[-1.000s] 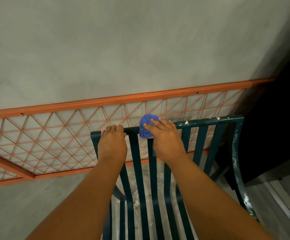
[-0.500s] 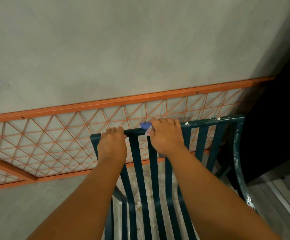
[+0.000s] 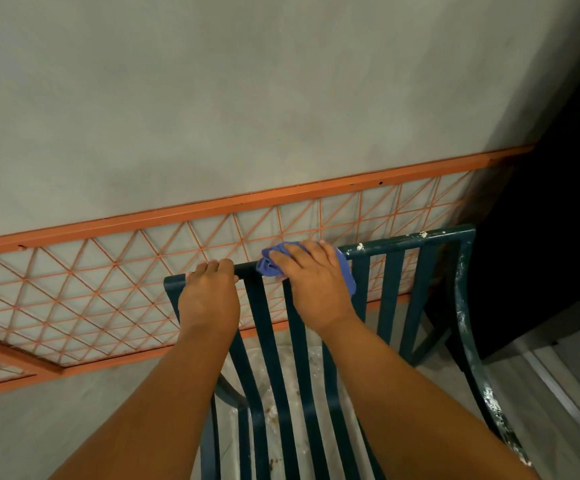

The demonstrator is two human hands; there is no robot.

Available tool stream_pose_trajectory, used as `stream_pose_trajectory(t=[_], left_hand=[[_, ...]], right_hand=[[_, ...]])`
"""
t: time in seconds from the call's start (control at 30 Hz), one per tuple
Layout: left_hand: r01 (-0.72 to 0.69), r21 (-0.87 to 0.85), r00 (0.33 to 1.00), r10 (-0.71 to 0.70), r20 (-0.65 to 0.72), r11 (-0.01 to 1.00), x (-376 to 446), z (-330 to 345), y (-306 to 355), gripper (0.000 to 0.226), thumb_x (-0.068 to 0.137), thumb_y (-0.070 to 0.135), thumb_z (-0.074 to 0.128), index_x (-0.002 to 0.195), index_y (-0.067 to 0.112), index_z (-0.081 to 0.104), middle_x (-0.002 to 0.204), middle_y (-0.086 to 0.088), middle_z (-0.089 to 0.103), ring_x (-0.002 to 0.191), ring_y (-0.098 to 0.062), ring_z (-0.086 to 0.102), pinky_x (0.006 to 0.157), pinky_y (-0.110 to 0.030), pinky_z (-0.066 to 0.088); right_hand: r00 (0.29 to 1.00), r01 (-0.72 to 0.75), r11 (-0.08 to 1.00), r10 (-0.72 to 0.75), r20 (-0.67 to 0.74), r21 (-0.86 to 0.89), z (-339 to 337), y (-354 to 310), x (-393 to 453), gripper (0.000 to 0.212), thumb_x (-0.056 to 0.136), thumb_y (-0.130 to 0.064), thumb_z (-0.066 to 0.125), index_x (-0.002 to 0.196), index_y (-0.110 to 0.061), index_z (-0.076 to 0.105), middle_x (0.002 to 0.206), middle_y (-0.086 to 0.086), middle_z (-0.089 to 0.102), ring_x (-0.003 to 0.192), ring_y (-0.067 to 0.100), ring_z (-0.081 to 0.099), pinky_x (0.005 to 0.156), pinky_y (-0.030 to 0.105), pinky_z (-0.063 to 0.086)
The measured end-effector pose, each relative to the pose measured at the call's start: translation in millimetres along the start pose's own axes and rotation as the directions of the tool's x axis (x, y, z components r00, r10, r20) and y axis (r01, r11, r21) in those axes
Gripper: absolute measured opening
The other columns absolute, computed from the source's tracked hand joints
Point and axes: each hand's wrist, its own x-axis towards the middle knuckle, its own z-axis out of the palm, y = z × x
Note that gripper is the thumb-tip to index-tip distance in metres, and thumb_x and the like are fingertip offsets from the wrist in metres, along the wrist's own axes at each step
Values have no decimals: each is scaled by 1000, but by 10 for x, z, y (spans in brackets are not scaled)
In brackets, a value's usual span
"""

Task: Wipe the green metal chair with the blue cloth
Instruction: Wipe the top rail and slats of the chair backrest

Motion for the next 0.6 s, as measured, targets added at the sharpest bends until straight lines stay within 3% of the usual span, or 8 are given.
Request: stream_pose_trajectory(t=[0.07,0.2,0.3,0.4,0.5,0.57,0.6], left_hand=[[-5,2,1000,5,2,1000,-4,0,-3,21,100,20,41,114,9,53,114,-9,59,107,-27,54,82,-36,45],[13,39,999,-14,36,999,7,-53,46,19,97,15,46,114,9,53,110,-10,61,104,-25,56,87,-37,47],[27,73,997,-32,64,997,25,-87,129,26,90,10,52,116,12,53,106,-8,62,103,-26,55,98,-41,42],[-187,16,982,187,-24,982,49,21,288,44,85,4,51,127,17,52,122,-5,60,120,-29,48,108,-46,30],[-318,-175,947,303,-104,932,74,53,544,41,88,2,50,128,12,56,123,-9,61,115,-31,52,96,-40,41],[-267,-237,964,255,-77,934,90,27,658,29,93,7,48,118,11,61,108,-9,65,99,-28,58,78,-38,47],[-230,-216,973,227,-39,949,104,18,691,24,95,9,47,113,12,62,101,-8,65,91,-27,59,71,-37,48]], right_hand=[[997,35,999,-35,-69,5,55,-42,-64,53,69,4,60,117,-18,66,119,7,66,115,33,52,99,49,41],[976,159,975,-131,-172,158,-26,127,-164,32,71,5,64,97,-10,75,110,9,70,107,23,47,87,38,52],[981,-17,898,101,-168,440,-272,115,-146,39,74,9,53,102,-10,73,111,8,68,104,20,52,92,32,48],[916,-186,744,368,-161,641,-538,87,-86,42,79,11,54,111,-12,69,114,3,64,108,20,56,96,29,45],[864,-213,819,412,-288,533,-695,215,-10,36,83,-4,51,114,-12,68,120,8,62,111,20,50,99,24,41],[849,-260,900,386,-360,351,-708,367,26,35,83,-10,53,115,-14,68,122,8,62,110,25,49,97,34,41],[859,-313,912,391,-331,266,-693,449,23,35,84,-11,56,117,-16,67,126,8,61,114,28,49,98,40,38]])
